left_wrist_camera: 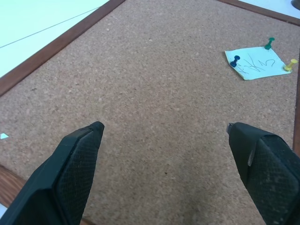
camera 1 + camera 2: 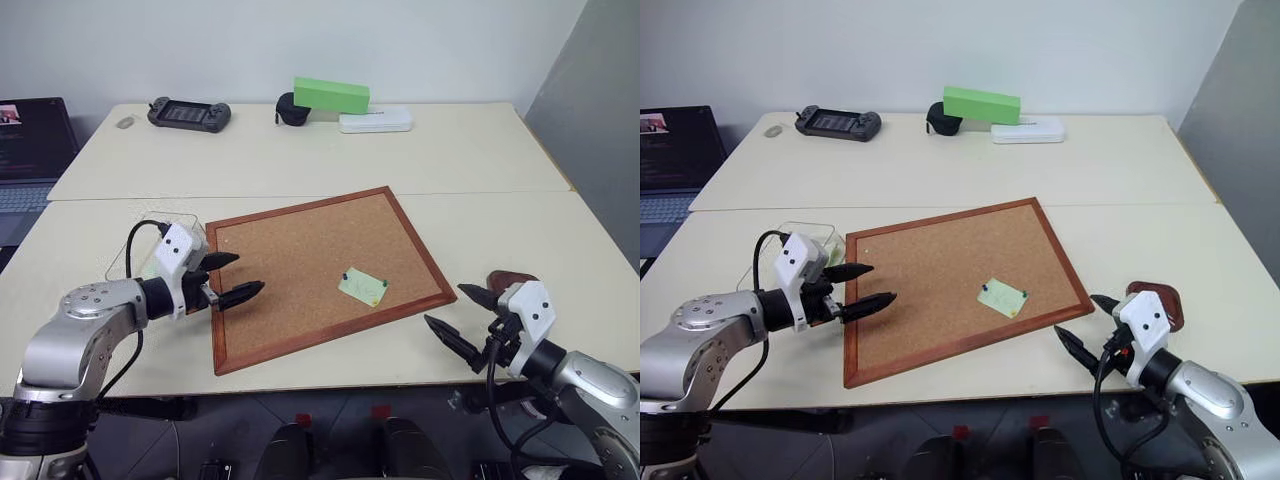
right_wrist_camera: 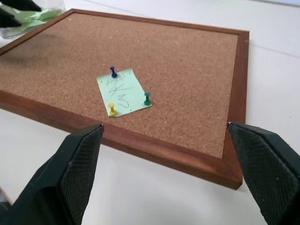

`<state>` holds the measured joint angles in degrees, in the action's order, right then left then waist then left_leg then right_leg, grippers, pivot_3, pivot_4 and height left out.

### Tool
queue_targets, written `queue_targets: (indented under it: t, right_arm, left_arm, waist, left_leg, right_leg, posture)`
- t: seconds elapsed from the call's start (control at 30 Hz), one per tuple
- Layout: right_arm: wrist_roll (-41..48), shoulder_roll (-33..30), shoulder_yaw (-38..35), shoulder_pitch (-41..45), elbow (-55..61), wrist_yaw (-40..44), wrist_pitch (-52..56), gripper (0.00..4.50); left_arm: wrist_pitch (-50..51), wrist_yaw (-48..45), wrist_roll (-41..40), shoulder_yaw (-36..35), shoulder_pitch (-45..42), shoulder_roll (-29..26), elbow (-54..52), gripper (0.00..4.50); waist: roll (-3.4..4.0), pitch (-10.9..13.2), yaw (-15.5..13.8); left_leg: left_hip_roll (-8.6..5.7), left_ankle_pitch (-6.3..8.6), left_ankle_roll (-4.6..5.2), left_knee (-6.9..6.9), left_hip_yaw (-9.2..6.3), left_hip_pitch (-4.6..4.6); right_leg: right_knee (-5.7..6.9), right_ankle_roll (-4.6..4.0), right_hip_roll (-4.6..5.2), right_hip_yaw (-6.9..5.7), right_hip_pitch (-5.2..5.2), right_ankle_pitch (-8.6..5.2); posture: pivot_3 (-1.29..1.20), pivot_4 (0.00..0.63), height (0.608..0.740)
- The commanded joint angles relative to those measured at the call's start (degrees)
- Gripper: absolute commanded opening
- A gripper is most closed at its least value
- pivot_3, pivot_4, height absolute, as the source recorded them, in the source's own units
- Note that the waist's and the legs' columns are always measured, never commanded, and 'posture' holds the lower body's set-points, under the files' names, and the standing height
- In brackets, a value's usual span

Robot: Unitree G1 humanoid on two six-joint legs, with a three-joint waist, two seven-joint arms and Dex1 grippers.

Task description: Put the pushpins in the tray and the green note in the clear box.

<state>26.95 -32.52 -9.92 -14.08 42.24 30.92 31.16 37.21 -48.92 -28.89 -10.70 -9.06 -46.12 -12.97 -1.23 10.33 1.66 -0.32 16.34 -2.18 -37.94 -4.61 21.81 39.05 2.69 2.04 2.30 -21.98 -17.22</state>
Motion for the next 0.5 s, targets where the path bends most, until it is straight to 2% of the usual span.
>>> queue_targets:
  t: [0.03, 0.5]
  right_arm:
    - [-0.77, 0.44, 0.0, 0.0, 1.55, -0.72, -1.75, 4.5]
    - [-1.4, 0.47, 0.22, -0.79, 1.41, -0.7, -2.47, 4.5]
  left_arm:
    - [-0.57, 2.24, -0.4, -2.62, 0.17, 0.92, -2.0, 4.47]
    - [-0.71, 2.97, -0.83, -1.87, 0.81, 1.95, -3.27, 4.47]
  waist:
    - [0.0, 0.0, 0.0]
    - [0.0, 0.0, -0.01]
  left_leg:
    - [0.0, 0.0, 0.0, 0.0, 0.0, 0.0]
    - [-0.01, 0.0, 0.0, 0.0, 0.02, 0.0]
  right_leg:
    - [0.0, 0.0, 0.0, 0.0, 0.0, 0.0]
    - [0.0, 0.0, -0.01, -0.01, 0.0, 0.0]
  posture:
    - [0.0, 0.15, 0.74]
    - [0.0, 0.15, 0.74]
